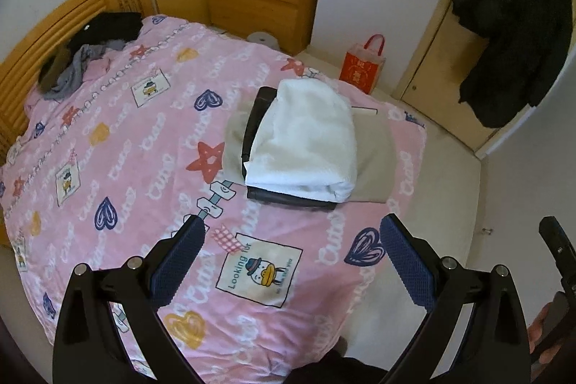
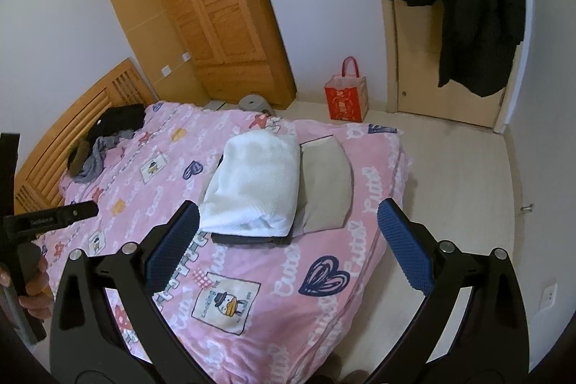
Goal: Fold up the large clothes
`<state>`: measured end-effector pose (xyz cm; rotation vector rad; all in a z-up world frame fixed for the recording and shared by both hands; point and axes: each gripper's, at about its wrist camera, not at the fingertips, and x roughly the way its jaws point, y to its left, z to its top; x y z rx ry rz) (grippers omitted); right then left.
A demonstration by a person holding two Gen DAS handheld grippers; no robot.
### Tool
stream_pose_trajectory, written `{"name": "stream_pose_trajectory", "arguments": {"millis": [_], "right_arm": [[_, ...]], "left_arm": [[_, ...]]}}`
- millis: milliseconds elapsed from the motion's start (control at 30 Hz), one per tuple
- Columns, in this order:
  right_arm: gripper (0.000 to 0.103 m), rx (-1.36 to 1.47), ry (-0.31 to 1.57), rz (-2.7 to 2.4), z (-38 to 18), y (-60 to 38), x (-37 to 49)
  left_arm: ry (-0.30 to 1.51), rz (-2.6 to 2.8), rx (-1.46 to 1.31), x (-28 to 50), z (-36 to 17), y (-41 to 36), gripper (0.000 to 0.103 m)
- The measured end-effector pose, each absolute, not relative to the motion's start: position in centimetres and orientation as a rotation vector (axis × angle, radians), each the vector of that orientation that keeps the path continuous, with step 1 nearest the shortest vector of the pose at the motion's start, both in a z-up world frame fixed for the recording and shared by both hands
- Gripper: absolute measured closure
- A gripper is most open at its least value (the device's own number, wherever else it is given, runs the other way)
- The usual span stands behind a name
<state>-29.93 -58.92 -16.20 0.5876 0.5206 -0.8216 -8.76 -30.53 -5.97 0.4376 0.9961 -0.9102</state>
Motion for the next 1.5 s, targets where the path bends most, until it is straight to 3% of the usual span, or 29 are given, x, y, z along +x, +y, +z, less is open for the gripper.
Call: {"name": "stream_pose_trajectory", "arguments": {"millis": [367, 1500], "right_arm": [[0.006, 0.586, 0.592, -0.841, -16.2, -58.4, -29.5], [0.006, 0.663, 0.647, -0.892, -16.0, -58.3, -29.4]], "left_arm": [[0.986, -0.969, 0.569, -10.3, -6.1, -31.1, 0.008], [1.009, -1.029, 0.596, -10.0, -6.2, -31.2, 0.008]]}}
